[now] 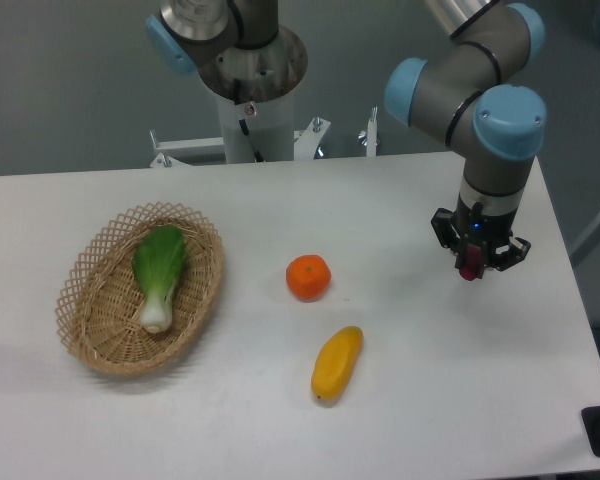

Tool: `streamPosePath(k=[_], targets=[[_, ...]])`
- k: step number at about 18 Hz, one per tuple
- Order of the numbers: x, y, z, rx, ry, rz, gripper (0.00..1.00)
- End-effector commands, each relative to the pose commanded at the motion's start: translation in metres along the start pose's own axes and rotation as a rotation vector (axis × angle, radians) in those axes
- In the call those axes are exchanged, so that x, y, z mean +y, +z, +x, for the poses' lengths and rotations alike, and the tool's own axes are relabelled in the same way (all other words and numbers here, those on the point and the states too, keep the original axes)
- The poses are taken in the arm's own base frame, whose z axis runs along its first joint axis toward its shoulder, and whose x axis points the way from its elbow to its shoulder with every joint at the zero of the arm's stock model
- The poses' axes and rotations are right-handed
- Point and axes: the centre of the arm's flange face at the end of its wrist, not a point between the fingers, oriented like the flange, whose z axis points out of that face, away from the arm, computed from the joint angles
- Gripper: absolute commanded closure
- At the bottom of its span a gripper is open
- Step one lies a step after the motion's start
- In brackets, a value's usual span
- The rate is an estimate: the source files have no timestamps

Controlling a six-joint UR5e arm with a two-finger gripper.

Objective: Pick up the sweet potato from the basket
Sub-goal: 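Carry the held sweet potato back to the starting position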

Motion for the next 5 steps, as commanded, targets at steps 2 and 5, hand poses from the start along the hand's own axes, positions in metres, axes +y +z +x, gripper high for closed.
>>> streamPosePath(k=[2,5], targets=[[0.0008,0.0001,-0.001,0.003,0.005,-0.001,0.85],[0.001,0.0007,-0.0007,0.003,0.006,-0.002,0.85]])
